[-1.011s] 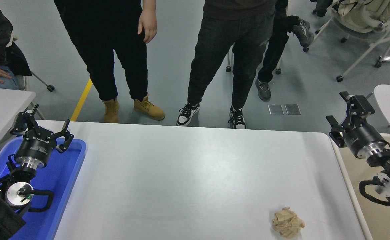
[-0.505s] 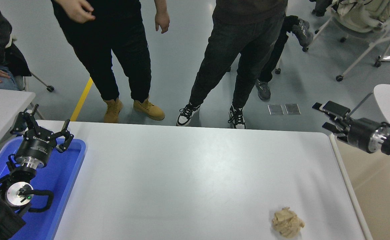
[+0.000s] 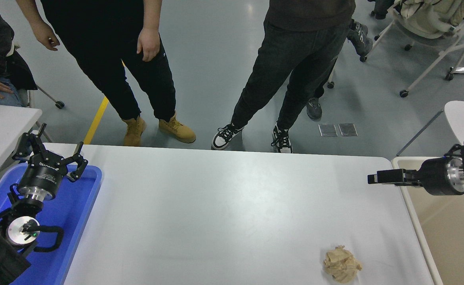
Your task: Clean the table surface
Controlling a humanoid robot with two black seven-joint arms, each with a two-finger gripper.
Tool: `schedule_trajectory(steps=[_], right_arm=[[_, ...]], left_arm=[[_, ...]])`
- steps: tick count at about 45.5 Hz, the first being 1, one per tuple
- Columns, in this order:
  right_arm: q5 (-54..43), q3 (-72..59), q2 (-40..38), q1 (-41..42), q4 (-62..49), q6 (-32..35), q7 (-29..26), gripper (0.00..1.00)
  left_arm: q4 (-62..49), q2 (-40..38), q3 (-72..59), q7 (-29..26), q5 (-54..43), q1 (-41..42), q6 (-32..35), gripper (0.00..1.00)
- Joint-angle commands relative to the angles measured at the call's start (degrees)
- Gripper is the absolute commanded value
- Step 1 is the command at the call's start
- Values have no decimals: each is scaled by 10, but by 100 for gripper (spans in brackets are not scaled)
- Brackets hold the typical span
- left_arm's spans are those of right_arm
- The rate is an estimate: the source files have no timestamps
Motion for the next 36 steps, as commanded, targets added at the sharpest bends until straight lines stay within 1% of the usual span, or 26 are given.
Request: schedule_trajectory(steps=[1,7,13,19,24,31,36], right_arm=[[-122,-58,17,44,106,10,-1,98],[-134,-58,49,47,125,14,-1,98],[-132,-56,100,51,127,14,-1,98],[-133,-54,128,42,119,14,-1,98],[-138,-53,130,17,82,13,-3,98],[-138,-49,134,-7,71,6,-5,98],[-138,-49,138,-28,40,-4,-7,98]], left_arm=[[0,0,0,0,0,0,0,100],[0,0,0,0,0,0,0,100],[0,0,0,0,0,0,0,100],[0,0,0,0,0,0,0,100],[0,0,0,0,0,0,0,100],[0,0,0,0,0,0,0,100],[0,0,0,0,0,0,0,100]])
